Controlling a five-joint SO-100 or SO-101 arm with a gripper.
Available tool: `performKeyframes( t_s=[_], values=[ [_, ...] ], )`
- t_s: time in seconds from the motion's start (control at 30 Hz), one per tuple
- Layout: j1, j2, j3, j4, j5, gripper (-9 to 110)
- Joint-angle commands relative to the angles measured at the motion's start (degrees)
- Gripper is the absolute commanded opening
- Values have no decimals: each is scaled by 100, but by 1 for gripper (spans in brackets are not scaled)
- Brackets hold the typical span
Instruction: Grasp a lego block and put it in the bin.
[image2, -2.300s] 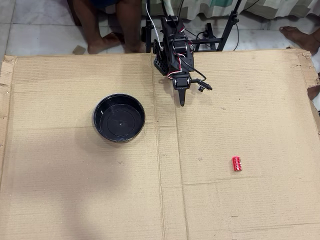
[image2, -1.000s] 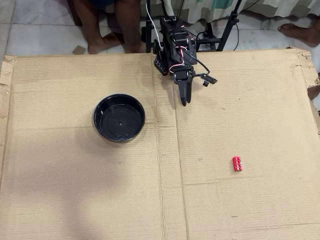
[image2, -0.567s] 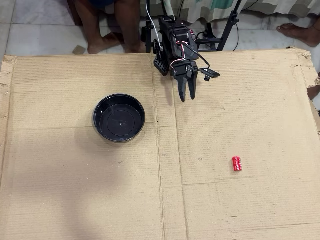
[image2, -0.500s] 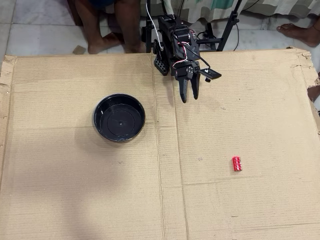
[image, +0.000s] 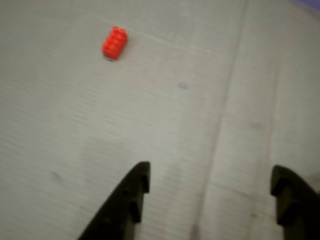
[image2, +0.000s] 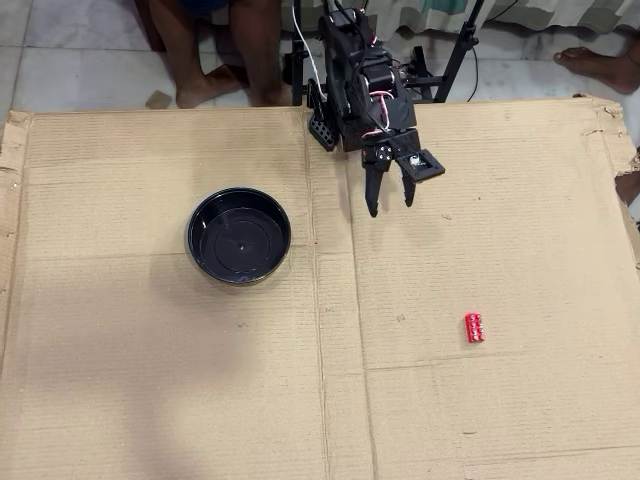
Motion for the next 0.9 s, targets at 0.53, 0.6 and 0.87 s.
performKeyframes(
  t_s=[0.53,0.6,0.87],
  values=[
    [-589,-2619,-2241,-18,2602,28],
    [-677,-2892,-2470,-18,2689,28],
    [-888,-4228,-3700,-18,3568,28]
  ],
)
